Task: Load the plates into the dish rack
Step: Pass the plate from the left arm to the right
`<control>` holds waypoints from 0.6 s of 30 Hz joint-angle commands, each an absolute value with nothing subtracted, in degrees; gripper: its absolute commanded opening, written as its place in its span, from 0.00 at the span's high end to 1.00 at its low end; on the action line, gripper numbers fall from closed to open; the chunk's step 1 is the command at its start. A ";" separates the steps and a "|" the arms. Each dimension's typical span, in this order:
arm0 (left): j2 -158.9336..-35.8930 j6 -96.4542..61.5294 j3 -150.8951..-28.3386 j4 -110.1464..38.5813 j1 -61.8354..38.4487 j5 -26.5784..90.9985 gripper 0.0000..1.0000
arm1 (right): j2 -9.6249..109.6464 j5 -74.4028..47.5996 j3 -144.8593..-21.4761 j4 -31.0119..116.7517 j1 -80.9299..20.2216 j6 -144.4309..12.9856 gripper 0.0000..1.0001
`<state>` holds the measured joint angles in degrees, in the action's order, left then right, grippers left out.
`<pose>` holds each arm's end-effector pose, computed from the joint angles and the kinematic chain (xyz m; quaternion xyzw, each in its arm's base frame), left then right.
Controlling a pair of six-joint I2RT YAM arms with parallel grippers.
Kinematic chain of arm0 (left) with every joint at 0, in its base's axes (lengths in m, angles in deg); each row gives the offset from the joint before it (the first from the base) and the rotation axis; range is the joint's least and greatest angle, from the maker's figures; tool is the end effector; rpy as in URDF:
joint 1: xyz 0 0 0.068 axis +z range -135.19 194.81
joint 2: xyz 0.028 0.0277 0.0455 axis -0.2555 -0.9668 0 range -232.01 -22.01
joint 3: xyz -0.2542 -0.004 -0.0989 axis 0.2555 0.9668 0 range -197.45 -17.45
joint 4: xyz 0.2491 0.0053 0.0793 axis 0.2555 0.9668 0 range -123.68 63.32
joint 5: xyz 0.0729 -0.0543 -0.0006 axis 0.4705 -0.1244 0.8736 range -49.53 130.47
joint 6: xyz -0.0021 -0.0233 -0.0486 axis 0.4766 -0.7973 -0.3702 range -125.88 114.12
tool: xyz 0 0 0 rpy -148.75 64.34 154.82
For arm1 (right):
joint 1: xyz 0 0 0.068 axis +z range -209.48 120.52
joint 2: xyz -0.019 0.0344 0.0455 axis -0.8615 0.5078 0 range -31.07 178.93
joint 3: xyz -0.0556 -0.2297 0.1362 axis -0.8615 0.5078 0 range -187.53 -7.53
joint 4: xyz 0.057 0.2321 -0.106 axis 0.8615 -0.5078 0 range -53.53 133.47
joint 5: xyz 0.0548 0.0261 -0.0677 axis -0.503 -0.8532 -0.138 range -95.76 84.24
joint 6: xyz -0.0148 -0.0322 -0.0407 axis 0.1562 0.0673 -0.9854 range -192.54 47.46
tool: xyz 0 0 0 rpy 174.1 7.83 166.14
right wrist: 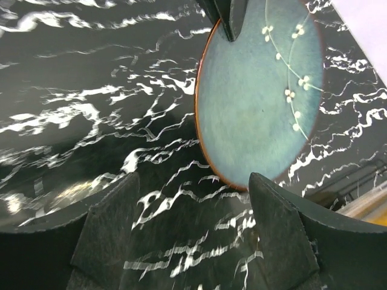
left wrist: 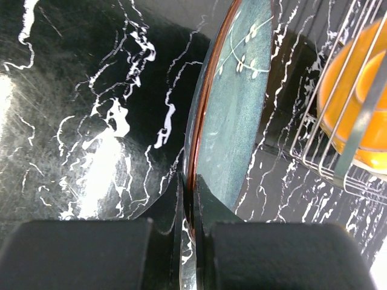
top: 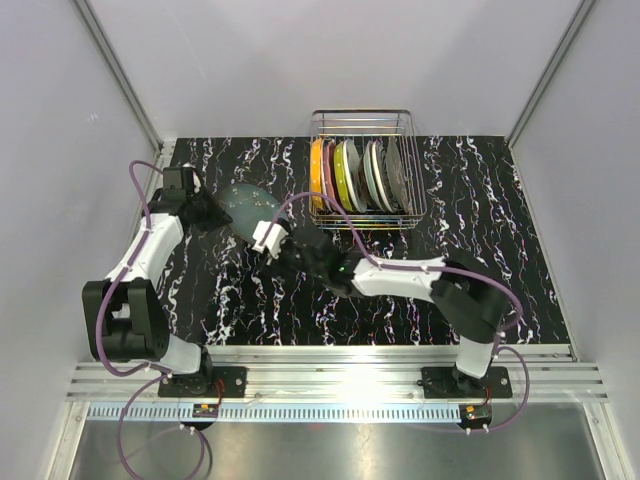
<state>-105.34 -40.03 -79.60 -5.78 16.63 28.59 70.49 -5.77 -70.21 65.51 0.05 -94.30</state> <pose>0.3108 0.0026 0.2609 -0.2533 0.8975 -0.1899 0.3069 0.2060 0.3500 0.2332 -0.5231 0.6093 0.1930 0.5638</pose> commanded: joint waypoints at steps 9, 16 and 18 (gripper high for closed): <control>-100.23 -43.32 -81.17 -13.90 16.74 20.17 1.00 | 87.40 4.34 -89.97 63.68 0.55 -101.54 0.20; -99.79 -44.11 -80.73 -14.87 16.83 17.80 1.00 | 92.94 12.60 -93.93 65.17 0.64 -103.74 0.40; -99.70 -44.55 -80.29 -16.10 16.83 16.40 1.00 | 92.86 13.75 -92.62 67.62 0.90 -104.26 0.54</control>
<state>-104.09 -41.98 -79.53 -6.48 16.63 23.48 92.63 8.44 -91.80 63.26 0.18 -102.51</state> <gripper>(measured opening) 0.038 0.526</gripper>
